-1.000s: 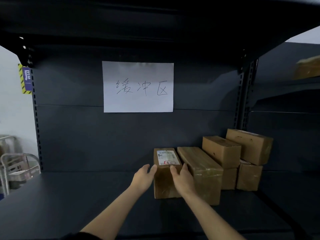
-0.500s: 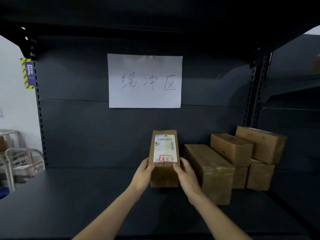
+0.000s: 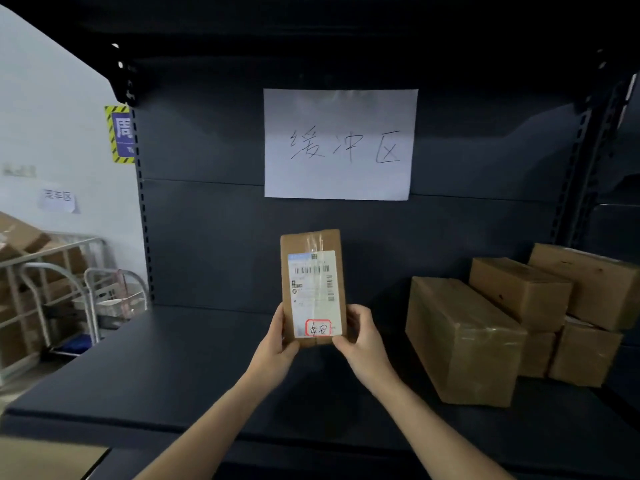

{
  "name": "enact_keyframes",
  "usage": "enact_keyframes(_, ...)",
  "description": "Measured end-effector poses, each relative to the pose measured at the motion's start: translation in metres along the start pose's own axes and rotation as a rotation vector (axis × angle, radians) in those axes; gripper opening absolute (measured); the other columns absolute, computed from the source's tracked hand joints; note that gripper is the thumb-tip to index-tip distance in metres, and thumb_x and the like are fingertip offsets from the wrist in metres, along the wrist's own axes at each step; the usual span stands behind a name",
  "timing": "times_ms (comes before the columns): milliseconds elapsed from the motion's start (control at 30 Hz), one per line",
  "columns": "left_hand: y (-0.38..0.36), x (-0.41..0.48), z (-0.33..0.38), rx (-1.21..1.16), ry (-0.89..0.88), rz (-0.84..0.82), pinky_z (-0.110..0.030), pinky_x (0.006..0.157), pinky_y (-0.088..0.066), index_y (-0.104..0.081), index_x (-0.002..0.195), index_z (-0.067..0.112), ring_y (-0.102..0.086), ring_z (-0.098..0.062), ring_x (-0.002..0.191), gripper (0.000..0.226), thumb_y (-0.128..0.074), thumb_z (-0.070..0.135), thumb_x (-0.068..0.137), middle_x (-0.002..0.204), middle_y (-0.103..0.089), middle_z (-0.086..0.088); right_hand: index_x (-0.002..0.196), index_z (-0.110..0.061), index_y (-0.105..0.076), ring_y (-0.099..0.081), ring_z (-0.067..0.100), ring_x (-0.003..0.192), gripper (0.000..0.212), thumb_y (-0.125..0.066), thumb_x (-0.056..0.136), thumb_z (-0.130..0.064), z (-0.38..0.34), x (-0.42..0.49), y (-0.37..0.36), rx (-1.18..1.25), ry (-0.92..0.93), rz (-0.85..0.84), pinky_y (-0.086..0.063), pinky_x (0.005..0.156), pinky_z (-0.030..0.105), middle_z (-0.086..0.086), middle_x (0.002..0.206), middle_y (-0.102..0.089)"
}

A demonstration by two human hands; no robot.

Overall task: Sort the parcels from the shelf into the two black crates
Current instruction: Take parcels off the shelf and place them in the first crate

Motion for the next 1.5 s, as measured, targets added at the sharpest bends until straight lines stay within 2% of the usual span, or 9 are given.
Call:
enact_keyframes(400, 0.040, -0.019, -0.038, 0.376, 0.154, 0.051, -0.028, 0.101, -0.039, -0.007, 0.147, 0.023, -0.046, -0.017, 0.128, 0.077, -0.051, 0.001, 0.088, 0.143, -0.043, 0.002, 0.124, -0.013, -0.039, -0.052, 0.012, 0.119, 0.046, -0.064, 0.085, -0.011, 0.031, 0.006, -0.069, -0.161, -0.112, -0.150, -0.041, 0.090, 0.015, 0.002, 0.129, -0.054)
enact_keyframes(500, 0.037, -0.018, -0.042, 0.375, 0.152, 0.012, -0.028, 0.106, -0.034, -0.007, 0.148, 0.021, -0.037, -0.016, 0.134, 0.079, -0.055, 0.008, 0.087, 0.149, -0.034, 0.000, 0.126, -0.013, -0.040, -0.052, 0.013, 0.120, 0.049, -0.066, 0.084, -0.012, 0.036, 0.005, -0.065, -0.199, -0.114, -0.160, -0.039, 0.091, 0.015, 0.002, 0.129, -0.055)
enact_keyframes(600, 0.049, -0.021, -0.040, 0.388, 0.172, 0.153, -0.034, 0.112, -0.028, -0.007, 0.149, 0.013, -0.025, -0.019, 0.141, 0.084, -0.062, 0.024, 0.087, 0.154, -0.023, -0.004, 0.135, -0.012, -0.035, -0.044, 0.015, 0.128, 0.057, -0.064, 0.086, -0.015, 0.034, 0.003, -0.055, -0.304, -0.089, -0.151, -0.034, 0.097, 0.017, 0.004, 0.138, -0.047)
enact_keyframes(767, 0.049, -0.037, 0.001, 0.700, -0.102, 0.313, -0.027, 0.093, -0.044, -0.043, 0.132, 0.017, -0.046, -0.016, 0.122, 0.057, -0.060, 0.039, 0.083, 0.132, -0.049, 0.002, 0.146, -0.016, -0.020, -0.027, 0.016, 0.140, 0.068, -0.057, 0.090, -0.024, 0.022, 0.000, -0.027, -0.666, 0.033, -0.132, -0.028, 0.112, 0.028, 0.002, 0.154, -0.025)
enact_keyframes(967, 0.000, -0.038, 0.024, 1.063, -0.284, 0.120, -0.024, 0.068, -0.056, -0.068, 0.097, 0.021, -0.068, -0.010, 0.085, 0.054, -0.067, 0.056, 0.055, 0.095, -0.068, 0.008, 0.149, -0.014, -0.010, -0.009, 0.020, 0.145, 0.071, -0.051, 0.093, -0.031, 0.007, -0.012, 0.003, -1.047, 0.191, -0.156, -0.009, 0.119, 0.034, 0.006, 0.158, -0.008)
enact_keyframes(1067, -0.023, -0.033, 0.037, 1.036, -0.282, 0.054, -0.029, 0.087, -0.052, -0.061, 0.116, 0.018, -0.062, -0.015, 0.105, 0.059, -0.061, 0.054, 0.068, 0.113, -0.062, 0.005, 0.149, -0.013, -0.008, -0.003, 0.020, 0.146, 0.071, -0.048, 0.094, -0.032, -0.005, -0.019, 0.025, -1.093, 0.229, -0.115, -0.005, 0.119, 0.035, 0.006, 0.158, -0.004)
enact_keyframes(1167, -0.053, -0.024, 0.043, 0.966, -0.261, -0.033, -0.030, 0.110, -0.030, -0.034, 0.142, 0.019, -0.033, -0.016, 0.135, 0.066, -0.050, 0.049, 0.086, 0.144, -0.037, 0.005, 0.149, -0.012, -0.011, -0.003, 0.019, 0.146, 0.068, -0.046, 0.095, -0.034, -0.020, -0.029, 0.059, -1.084, 0.247, -0.029, -0.004, 0.118, 0.034, 0.005, 0.158, -0.005)
enact_keyframes(1333, -0.106, -0.012, 0.066, 0.865, -0.298, -0.092, -0.028, 0.114, -0.022, -0.027, 0.145, 0.019, -0.024, -0.014, 0.140, 0.065, -0.044, 0.050, 0.090, 0.150, -0.029, 0.003, 0.145, -0.011, -0.028, -0.019, 0.021, 0.143, 0.058, -0.046, 0.095, -0.034, -0.037, -0.044, 0.143, -0.988, 0.215, 0.228, -0.014, 0.116, 0.032, 0.007, 0.155, -0.021)
enact_keyframes(1500, -0.152, -0.006, 0.095, 0.624, -0.316, -0.165, -0.027, 0.113, -0.023, -0.018, 0.147, 0.021, -0.022, -0.014, 0.140, 0.065, -0.045, 0.045, 0.093, 0.151, -0.026, 0.002, 0.142, -0.007, -0.033, -0.038, 0.026, 0.131, 0.059, -0.043, 0.095, -0.040, 0.010, -0.051, 0.222, -0.735, -0.156, 0.407, -0.033, 0.106, 0.034, 0.013, 0.142, -0.039)
Point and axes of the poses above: each hand's wrist, its own x-axis towards the middle knuckle, its own y-axis out of the back of the hand, z = x × y, the point moved 9 cm from there along x, towards the middle knuckle
